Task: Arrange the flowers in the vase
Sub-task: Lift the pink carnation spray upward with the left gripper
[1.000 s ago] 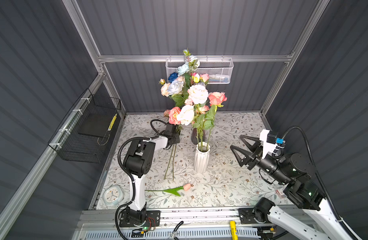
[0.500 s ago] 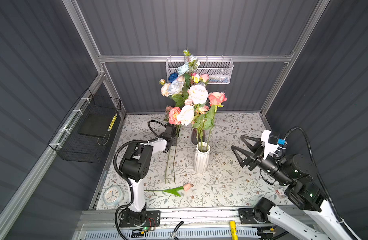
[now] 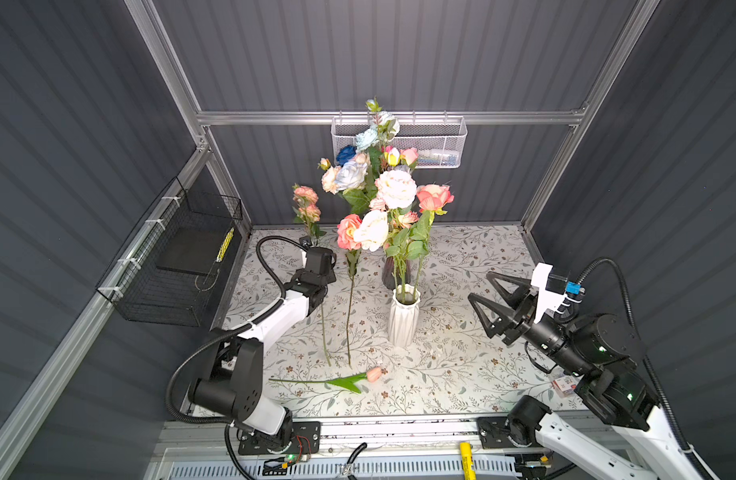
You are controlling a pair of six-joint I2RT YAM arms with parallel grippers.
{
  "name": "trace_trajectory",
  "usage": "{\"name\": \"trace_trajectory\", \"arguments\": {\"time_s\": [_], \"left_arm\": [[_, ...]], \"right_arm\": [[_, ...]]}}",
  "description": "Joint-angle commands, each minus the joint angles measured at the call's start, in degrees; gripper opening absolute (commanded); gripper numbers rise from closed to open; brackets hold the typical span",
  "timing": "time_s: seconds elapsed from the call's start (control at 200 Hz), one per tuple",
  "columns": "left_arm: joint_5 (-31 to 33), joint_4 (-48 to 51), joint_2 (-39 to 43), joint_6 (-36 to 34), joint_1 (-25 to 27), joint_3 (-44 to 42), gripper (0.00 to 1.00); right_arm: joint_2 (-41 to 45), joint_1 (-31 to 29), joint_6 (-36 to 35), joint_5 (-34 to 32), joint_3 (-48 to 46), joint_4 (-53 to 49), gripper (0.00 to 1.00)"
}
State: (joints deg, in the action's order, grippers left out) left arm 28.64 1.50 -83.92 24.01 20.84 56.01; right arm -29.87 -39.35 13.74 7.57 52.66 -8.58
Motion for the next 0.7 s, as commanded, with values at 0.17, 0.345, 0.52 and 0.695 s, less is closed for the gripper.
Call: {"name": "trace_trajectory", "arguments": {"time_s": [0.17, 0.345, 0.52, 0.695], "left_arm": [[0.74, 3.19, 23.22, 1.71, -0.32, -2.41, 0.00], [-7.11, 7.99, 34.18, 2.09, -0.28, 0.84, 0.00], [-20.71, 11.52, 41.45, 1.32, -0.27, 5.11, 0.00], [-37.87, 12.81, 45.44, -0.34, -0.27, 8.79, 0.00]], "right_arm": [[0.51, 0.24, 1.37, 1.88, 1.30, 1.45, 0.85], [-2.26, 0.22, 2.63, 6.96, 3.15, 2.42, 0.87], [-8.20, 0.15, 4.70, 17.10, 6.98, 4.13, 0.85], [-15.52, -1.43, 7.66, 23.95, 10.63, 7.22, 0.83]]}}
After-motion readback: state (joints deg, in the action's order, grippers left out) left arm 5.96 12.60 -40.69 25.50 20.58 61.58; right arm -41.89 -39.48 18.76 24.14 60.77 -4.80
